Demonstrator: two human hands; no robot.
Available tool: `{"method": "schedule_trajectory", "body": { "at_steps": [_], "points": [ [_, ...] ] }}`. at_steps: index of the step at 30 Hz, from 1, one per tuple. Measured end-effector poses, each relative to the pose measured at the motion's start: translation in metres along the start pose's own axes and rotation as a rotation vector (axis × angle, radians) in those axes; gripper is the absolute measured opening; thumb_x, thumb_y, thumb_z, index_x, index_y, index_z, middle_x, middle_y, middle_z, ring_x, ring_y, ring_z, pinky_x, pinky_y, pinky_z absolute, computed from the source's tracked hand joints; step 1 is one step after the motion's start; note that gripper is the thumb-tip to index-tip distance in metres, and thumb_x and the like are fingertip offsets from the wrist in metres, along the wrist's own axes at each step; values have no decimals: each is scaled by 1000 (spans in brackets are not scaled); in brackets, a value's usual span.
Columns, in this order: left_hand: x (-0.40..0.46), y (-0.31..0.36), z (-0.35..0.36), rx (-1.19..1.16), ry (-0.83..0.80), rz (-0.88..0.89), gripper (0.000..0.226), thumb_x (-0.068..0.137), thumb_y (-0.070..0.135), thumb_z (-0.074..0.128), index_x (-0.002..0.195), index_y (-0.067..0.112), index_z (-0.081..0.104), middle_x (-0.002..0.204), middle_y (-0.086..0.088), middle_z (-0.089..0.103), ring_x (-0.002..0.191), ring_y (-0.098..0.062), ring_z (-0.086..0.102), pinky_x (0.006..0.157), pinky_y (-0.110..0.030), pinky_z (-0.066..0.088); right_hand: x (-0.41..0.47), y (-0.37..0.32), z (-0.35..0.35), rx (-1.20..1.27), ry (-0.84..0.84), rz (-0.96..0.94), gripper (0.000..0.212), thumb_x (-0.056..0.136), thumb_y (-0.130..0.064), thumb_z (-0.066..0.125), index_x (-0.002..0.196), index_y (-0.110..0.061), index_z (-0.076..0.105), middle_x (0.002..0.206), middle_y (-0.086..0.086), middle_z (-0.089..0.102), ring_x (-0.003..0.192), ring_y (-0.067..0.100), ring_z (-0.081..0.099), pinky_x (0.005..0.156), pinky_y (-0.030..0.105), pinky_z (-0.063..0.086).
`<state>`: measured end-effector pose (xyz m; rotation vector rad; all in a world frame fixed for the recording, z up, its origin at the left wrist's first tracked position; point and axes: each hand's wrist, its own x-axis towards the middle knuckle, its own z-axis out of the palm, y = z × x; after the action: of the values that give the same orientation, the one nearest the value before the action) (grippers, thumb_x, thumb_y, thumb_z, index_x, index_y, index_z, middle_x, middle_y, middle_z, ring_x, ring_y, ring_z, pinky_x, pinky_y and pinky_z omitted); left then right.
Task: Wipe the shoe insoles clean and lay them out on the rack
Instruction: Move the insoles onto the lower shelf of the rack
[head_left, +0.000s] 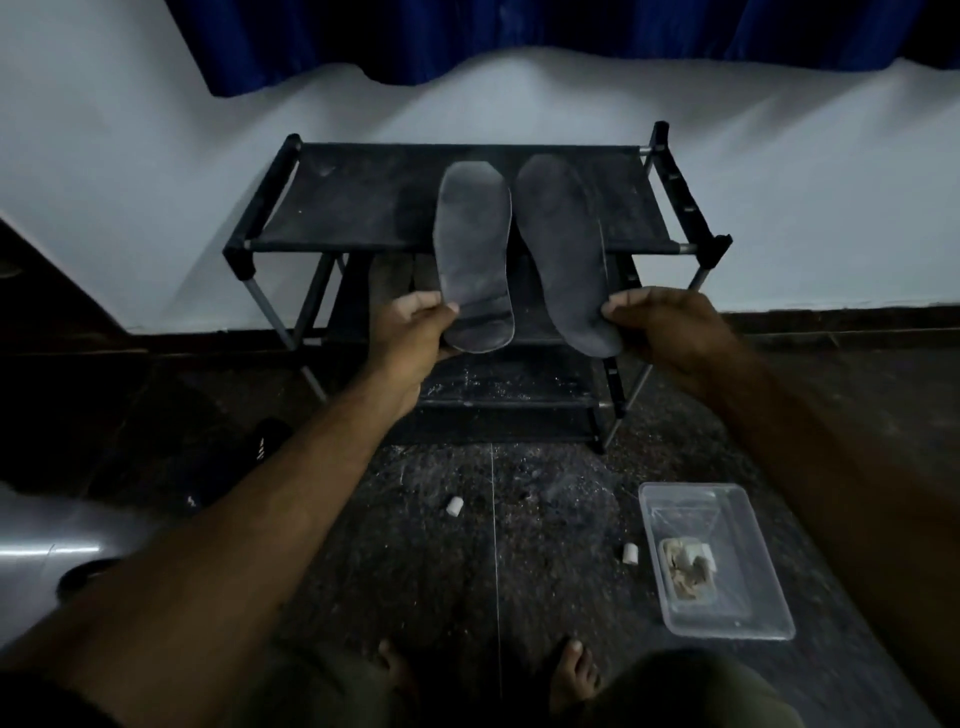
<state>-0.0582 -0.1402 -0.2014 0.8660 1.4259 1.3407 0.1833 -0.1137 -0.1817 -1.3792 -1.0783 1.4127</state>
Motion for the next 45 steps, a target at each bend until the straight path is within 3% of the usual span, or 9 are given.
{"method": "schedule_trajectory", "body": {
  "at_steps": [5,11,17,23,30,33,35,38,45],
  "points": [
    [-48,-33,-21,39,-6,-51,17,96,8,57,110,3,65,94,-6,72,84,-14,69,66,-24,57,-42,40,1,2,-56,40,17,89,3,61,76,-7,65,70,5,68,63,12,64,56,19,55],
    [-73,-61,-30,72,17,-103,19,97,6,54,113,0,63,88,-4,70,71,-5,68,57,-19,55,-63,75,6,-11,-52,111,14,88,3,62,77,-6,67,70,4,70,63,13,67,55,21,55],
    [-65,-83,-29,118,35,-162,21,97,6,55,116,0,62,84,0,69,71,-7,65,55,-19,54,-57,92,12,-28,-16,153,13,89,2,61,78,-5,65,78,9,68,70,18,65,57,22,56],
    [-24,-90,-25,130,49,-180,24,98,4,54,119,-5,58,95,-9,67,74,-9,64,52,-18,54,-15,110,13,-39,64,165,16,88,1,64,75,-9,67,68,3,70,66,16,66,57,24,54],
    [53,-88,-9,139,15,-191,25,99,6,53,122,-4,56,91,-1,62,79,-10,61,54,-19,54,61,116,23,-43,126,106,24,86,2,66,66,-11,64,52,-5,66,55,13,63,62,28,56],
    [91,-91,3,177,4,-184,26,98,7,54,122,-3,56,108,-12,63,90,-18,62,59,-21,54,95,116,29,-48,131,104,22,86,2,66,67,-9,62,48,-6,64,47,8,62,53,23,54],
    [112,-90,12,193,-1,-163,25,98,7,54,122,-3,56,107,-11,62,89,-18,61,60,-22,53,113,112,34,-39,134,90,23,86,3,65,67,-8,60,44,-7,61,43,4,60,46,19,51],
    [144,-92,24,204,-18,-141,14,99,6,54,112,2,56,94,-5,61,80,-13,60,58,-23,53,143,113,38,-47,158,64,23,86,2,67,67,-9,60,43,-9,60,42,2,60,43,17,48],
    [198,-108,35,274,29,-150,3,95,5,59,96,7,57,104,-11,63,93,-22,65,58,-29,55,190,125,37,-125,193,98,23,82,-2,73,64,-10,61,56,-1,64,51,9,64,46,20,51]
  ]
}}
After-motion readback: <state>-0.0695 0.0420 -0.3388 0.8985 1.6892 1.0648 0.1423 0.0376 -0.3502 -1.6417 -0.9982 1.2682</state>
